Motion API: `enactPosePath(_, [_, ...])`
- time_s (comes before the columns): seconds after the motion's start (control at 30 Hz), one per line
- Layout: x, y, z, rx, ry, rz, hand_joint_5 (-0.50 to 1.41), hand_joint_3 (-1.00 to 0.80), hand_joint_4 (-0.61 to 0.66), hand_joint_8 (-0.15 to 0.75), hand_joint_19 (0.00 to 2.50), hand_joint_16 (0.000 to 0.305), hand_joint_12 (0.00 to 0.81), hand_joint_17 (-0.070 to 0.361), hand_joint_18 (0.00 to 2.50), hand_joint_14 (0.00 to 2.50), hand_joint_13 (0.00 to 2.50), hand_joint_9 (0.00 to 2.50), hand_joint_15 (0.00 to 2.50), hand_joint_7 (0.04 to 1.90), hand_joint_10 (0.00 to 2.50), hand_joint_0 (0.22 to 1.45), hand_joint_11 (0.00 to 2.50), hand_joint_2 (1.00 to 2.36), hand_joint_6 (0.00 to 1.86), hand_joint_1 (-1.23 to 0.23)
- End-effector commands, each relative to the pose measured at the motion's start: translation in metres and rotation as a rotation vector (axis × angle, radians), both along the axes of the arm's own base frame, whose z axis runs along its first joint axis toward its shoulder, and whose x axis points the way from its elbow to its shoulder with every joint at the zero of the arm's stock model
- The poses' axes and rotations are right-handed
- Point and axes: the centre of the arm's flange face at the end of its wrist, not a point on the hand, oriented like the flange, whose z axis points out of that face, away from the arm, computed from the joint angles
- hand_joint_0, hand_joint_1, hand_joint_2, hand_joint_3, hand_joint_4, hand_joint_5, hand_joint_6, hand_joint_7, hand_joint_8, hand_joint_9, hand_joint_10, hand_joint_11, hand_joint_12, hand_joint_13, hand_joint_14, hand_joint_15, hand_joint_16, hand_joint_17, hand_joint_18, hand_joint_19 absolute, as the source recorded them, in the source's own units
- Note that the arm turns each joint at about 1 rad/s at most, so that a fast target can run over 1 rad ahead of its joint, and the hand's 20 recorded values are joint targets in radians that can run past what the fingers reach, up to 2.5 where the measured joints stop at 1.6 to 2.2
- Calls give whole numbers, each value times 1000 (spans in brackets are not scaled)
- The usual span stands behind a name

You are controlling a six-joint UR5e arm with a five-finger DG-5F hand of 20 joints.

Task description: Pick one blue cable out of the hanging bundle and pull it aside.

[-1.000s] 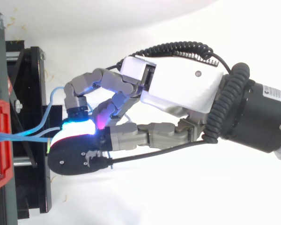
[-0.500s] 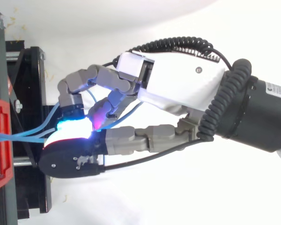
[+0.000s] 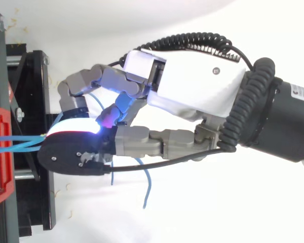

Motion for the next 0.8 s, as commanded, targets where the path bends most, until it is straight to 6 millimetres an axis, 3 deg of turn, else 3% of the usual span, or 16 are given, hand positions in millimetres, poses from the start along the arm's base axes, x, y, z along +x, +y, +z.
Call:
enactPosePath(0.0, [-2, 2, -11, -2, 15, 4, -91, 51, 158, 399, 584, 75, 482, 168, 839, 17, 953, 1184, 593, 1580, 16, 473, 626, 1618, 903, -471])
enactPosePath(0.07, [-2, 3, -17, 0, 11, 5, -85, 45, 146, 398, 601, 74, 478, 167, 835, 18, 977, 1207, 649, 1591, 15, 461, 653, 1742, 900, -429])
enactPosePath(0.27, [0, 4, -38, 17, -45, 4, -79, 35, 126, 403, 614, 73, 487, 163, 846, 19, 1001, 1220, 682, 1588, 13, 456, 649, 1818, 897, -388])
enactPosePath(0.5, [4, 3, -50, 37, -109, 1, -78, 40, 115, 406, 612, 73, 486, 163, 848, 18, 1001, 1219, 684, 1586, 15, 453, 648, 1841, 895, -401])
enactPosePath(0.67, [6, 3, -50, 49, -131, 2, -76, 128, 62, 399, 604, 70, 478, 158, 860, 20, 1007, 1234, 683, 1578, 12, 479, 655, 1722, 894, -505])
enactPosePath(0.77, [6, 2, -50, 47, -129, 0, -72, 143, 33, 391, 597, 69, 473, 155, 868, 20, 1009, 1241, 694, 1585, 12, 480, 650, 1737, 891, -511])
